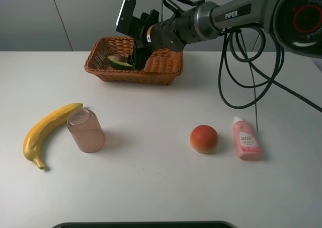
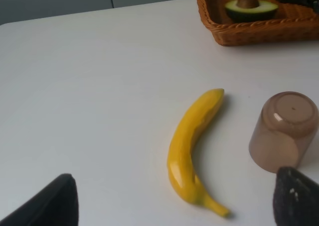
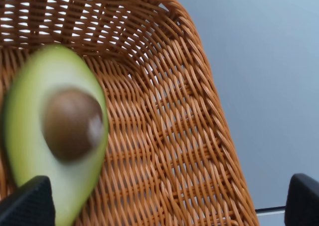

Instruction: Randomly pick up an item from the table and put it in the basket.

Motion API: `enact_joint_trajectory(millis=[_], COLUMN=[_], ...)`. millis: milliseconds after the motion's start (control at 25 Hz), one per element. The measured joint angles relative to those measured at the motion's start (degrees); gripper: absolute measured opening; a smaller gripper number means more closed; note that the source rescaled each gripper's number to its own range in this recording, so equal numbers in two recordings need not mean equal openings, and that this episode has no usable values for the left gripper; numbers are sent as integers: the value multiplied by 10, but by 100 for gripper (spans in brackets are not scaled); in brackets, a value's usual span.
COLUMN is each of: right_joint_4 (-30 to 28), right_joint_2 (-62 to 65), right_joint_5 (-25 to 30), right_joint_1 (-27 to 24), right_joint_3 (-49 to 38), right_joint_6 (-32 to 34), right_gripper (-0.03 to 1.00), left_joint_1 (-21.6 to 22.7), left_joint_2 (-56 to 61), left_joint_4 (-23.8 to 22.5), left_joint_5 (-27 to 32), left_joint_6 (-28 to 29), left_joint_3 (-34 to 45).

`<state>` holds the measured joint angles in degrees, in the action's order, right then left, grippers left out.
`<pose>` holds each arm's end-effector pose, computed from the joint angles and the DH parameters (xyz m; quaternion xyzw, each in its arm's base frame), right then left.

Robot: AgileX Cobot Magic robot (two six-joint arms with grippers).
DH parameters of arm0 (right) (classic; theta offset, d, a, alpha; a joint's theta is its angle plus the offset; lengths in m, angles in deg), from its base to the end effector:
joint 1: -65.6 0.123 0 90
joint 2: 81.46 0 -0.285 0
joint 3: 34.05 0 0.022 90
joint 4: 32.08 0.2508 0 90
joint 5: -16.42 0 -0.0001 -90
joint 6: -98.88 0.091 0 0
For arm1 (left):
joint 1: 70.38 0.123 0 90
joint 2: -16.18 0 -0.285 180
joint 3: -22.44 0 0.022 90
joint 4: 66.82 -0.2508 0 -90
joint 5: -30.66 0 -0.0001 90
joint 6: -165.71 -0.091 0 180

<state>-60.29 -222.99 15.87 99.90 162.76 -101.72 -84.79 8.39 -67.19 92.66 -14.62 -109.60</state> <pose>0.4269 0.2916 0.1243 -0.5871 0.6607 -0.0571 0.4642 -0.0066 0.0022 0.2785 0.1096 0.8490 -0.0602 0.5134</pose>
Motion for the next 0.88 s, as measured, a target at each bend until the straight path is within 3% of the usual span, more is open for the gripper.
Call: enact_joint_trajectory(millis=[640,760,880], right_joint_4=[-1,-3,-13], right_joint_2=[77,93,125], right_joint_5=[-10,33,111], right_joint_1=[0,0,0], right_joint_3=[0,0,0], right_joint_6=[0,0,0], right_gripper=[100,100,100], left_joint_1=[0,0,0], left_joint_2=[0,0,0], left_joint_4=[0,0,0], left_joint_5=[0,0,0], left_joint_6=[0,0,0], left_joint_3=[0,0,0])
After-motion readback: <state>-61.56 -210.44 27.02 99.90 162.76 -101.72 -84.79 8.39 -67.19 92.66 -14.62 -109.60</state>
